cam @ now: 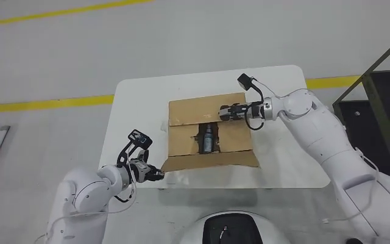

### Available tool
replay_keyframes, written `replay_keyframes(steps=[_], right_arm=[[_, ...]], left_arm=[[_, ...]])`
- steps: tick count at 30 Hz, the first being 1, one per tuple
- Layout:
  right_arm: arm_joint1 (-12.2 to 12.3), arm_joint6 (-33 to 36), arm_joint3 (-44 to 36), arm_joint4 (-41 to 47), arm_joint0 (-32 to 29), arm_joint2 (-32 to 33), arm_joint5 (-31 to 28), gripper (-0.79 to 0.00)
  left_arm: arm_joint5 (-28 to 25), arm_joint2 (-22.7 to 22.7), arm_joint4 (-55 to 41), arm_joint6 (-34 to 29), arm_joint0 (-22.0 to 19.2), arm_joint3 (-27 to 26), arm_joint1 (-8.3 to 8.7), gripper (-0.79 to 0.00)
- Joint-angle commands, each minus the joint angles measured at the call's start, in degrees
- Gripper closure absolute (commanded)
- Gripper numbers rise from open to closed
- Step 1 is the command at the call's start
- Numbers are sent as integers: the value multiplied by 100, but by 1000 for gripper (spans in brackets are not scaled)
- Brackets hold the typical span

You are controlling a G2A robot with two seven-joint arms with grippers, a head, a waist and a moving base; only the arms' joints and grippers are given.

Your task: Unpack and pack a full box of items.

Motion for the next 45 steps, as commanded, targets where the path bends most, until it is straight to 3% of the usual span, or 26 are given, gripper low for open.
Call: replay_keyframes(steps=[1, 7, 15, 24, 38, 43, 45], right_arm=[[16, 15, -12, -43, 38, 14, 11, 0], [89, -31, -91, -97, 163, 152, -33, 0], [219, -133, -344, -98, 194, 412, 36, 0], [120, -188, -642, 283, -180, 166, 210, 0], [-64, -477, -192, 234, -293, -279, 367, 0], [-85, -497, -101, 266, -246, -289, 378, 0], [-88, -496, -80, 263, -229, -290, 362, 0]], left_arm=[[100, 71, 17, 107, -147, 85, -2, -785], [424, 297, 45, 370, -528, 320, -13, -785], [741, 1026, 731, 777, -1155, 927, -76, -785], [803, 1792, 1798, 974, -1525, 1565, -142, -785], [904, 1439, 1284, 1044, -1571, 1349, -128, -785], [887, 1315, 1951, 1392, -1617, 1312, -90, -785], [772, 1345, 2691, 1600, -1596, 1224, -58, -785]])
